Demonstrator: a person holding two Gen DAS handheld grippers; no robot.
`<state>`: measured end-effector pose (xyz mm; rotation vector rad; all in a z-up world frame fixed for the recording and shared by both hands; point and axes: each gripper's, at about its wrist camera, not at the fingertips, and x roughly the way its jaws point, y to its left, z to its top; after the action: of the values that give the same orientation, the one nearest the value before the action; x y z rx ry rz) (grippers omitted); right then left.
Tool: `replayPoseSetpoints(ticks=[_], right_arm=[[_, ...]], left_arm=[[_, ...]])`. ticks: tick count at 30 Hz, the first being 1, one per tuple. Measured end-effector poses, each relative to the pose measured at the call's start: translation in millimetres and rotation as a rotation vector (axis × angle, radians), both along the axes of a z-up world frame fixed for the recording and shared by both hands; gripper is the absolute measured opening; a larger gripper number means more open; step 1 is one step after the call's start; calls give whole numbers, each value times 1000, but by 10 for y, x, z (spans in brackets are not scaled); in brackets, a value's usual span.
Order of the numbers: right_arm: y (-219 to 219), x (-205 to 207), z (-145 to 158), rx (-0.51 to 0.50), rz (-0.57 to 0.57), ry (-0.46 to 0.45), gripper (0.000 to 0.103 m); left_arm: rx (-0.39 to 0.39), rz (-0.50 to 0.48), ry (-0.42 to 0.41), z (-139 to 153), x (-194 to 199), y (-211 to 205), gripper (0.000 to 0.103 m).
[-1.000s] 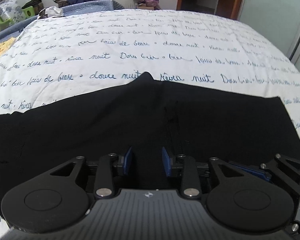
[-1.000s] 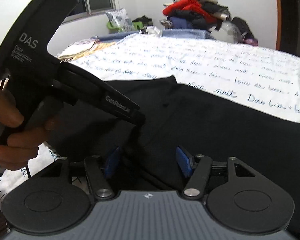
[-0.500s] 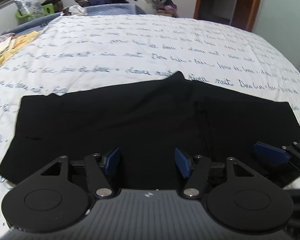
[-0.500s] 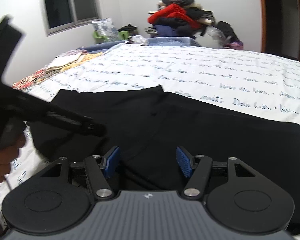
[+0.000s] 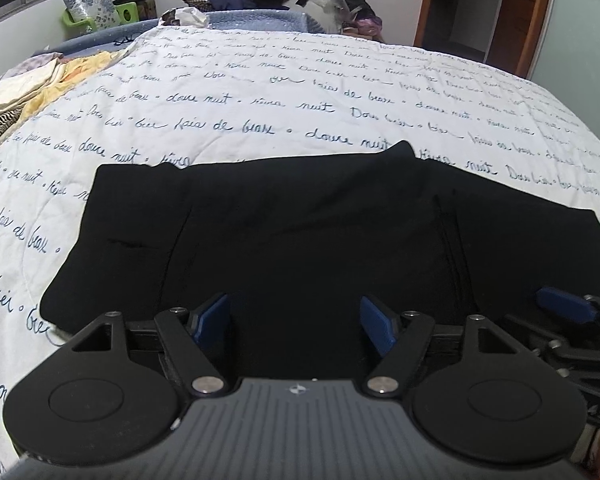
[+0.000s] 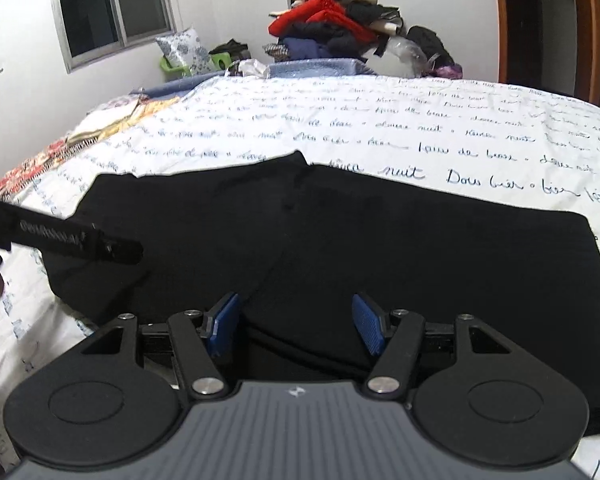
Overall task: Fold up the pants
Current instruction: 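Open both grippers and release the black pants flat on the duvet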
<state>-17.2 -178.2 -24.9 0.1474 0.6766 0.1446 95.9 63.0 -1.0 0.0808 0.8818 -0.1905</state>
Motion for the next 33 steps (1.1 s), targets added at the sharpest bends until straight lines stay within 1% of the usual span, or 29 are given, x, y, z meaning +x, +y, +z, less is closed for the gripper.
replayPoseSetpoints(ticks=[2, 5, 10, 16, 23, 33], right_arm=[[18, -5, 15, 0, -1, -6, 62], [60, 31, -36, -37, 14, 34, 62], [88, -7, 19, -22, 0, 12, 62], [248, -32, 145, -58, 35, -25, 62], [399, -13, 129, -73, 65, -9, 62], [695, -16, 246, -123, 130, -58, 62]], left_arm=[[4, 12, 2, -7, -7, 32, 73], [0, 30, 7, -12, -16, 91, 73], [20, 46, -5, -6, -61, 157, 75], [24, 61, -1, -25, -76, 235, 76], [28, 74, 5, -54, -100, 313, 77], [36, 94, 2, -62, -121, 404, 78]])
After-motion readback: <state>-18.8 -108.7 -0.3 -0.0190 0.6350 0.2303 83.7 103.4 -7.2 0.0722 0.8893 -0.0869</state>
